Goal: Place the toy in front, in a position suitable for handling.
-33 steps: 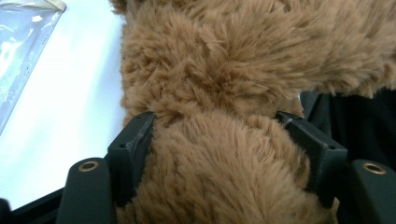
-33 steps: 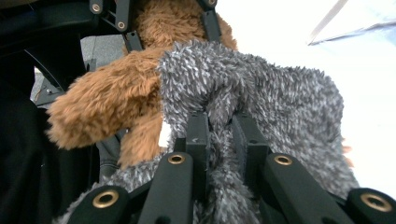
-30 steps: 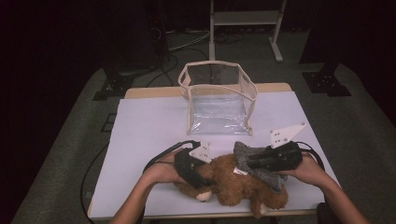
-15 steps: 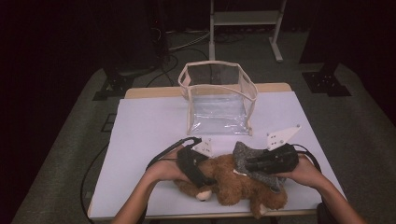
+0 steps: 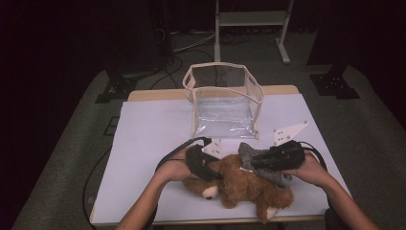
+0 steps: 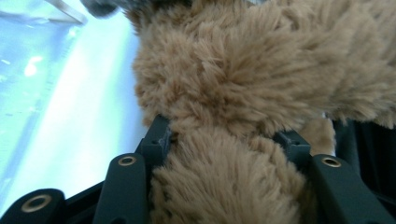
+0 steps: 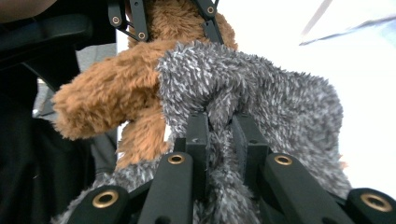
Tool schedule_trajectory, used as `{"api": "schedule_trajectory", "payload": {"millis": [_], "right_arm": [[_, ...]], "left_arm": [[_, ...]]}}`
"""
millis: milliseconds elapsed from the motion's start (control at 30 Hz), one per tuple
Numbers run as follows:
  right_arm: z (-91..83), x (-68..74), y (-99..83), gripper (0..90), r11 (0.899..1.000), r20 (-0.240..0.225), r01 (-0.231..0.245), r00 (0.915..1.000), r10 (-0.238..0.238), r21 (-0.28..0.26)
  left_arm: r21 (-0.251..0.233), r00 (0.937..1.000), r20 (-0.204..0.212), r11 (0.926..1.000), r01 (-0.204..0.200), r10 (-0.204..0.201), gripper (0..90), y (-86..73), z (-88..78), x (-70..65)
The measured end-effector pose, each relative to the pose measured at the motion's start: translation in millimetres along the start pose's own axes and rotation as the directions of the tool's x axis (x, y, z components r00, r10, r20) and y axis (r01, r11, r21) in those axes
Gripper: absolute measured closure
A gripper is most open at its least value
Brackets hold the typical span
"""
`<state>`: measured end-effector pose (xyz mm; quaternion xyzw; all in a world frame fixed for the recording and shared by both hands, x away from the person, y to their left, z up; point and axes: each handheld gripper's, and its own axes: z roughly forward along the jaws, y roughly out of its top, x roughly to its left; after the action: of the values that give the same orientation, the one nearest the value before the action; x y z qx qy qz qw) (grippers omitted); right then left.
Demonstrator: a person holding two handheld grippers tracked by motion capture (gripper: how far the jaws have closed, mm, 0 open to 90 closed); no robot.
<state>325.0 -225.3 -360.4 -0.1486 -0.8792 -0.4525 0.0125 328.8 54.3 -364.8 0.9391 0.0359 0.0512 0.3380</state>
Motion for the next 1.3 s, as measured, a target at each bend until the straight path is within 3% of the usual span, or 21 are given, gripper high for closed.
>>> {"api": "schedule_trajectory", "payload": {"millis": [67,167,267,433,500,600,700,767,867,1067,1167,1300], "right_arm": [[-1.3,-3.9,7.7,77.8,1.000,0.014,0.005,0.9999,-0.005,0.002],[-2.3,-12.4,25.8,77.8,1.000,0.037,0.021,0.9991,-0.021,0.010],[-0.1,-22.5,44.7,77.8,0.999,0.057,0.036,0.9977,-0.037,0.017],[22.4,-30.9,43.3,77.8,0.998,0.024,0.016,0.9996,-0.018,0.058],[33.4,-28.9,35.6,77.9,0.999,-0.009,0.001,1.0000,-0.001,0.050],[37.1,-19.1,28.8,78.0,0.999,-0.034,0.011,0.9994,-0.010,0.034],[36.5,-6.2,22.5,78.0,0.999,-0.037,0.036,0.9987,-0.034,0.037],[35.8,1.0,18.1,78.0,0.998,-0.043,0.042,0.9982,-0.040,0.040],[29.7,7.7,18.3,77.8,0.997,-0.036,0.071,0.9970,-0.069,0.039],[15.0,-2.7,44.8,77.8,0.996,0.047,0.086,0.9953,-0.085,-0.011],[24.8,-3.7,51.2,77.7,0.995,0.041,0.097,0.9945,-0.096,0.000],[38.5,1.5,41.3,77.8,0.996,0.007,0.092,0.9957,-0.092,0.023]], "left_arm": [[-0.014,0.9993,-0.037,0.9999,-0.010,0.009,52.6,4.3,-4.2,5.0],[-0.017,0.9931,-0.112,0.9992,-0.036,0.033,52.8,13.1,-14.6,17.7],[-0.026,0.9880,-0.152,0.9991,-0.032,0.028,51.9,12.0,-22.3,29.1],[-0.035,0.9937,-0.106,0.9988,0.034,-0.037,44.7,-13.4,-18.8,35.4],[-0.051,0.9936,-0.085,0.9962,0.070,-0.074,37.7,-23.7,-19.2,32.5],[-0.079,0.9939,-0.062,0.9932,0.086,-0.091,28.7,-28.9,-28.7,25.7],[-0.084,0.9933,-0.061,0.9921,0.093,-0.098,31.7,-32.8,-36.4,19.6],[-0.074,0.9930,-0.055,0.9922,0.100,-0.105,37.3,-37.5,-33.9,16.9],[-0.102,0.9928,-0.047,0.9893,0.105,-0.110,40.0,-43.2,-28.9,10.2],[-0.103,0.9957,-0.031,0.9911,0.084,-0.087,41.7,-45.2,-32.6,2.9],[-0.108,0.9957,-0.026,0.9904,0.086,-0.089,41.7,-46.2,-34.8,-0.9],[-0.126,0.9953,-0.022,0.9878,0.091,-0.094,37.9,-47.1,-41.9,-1.8]]}}
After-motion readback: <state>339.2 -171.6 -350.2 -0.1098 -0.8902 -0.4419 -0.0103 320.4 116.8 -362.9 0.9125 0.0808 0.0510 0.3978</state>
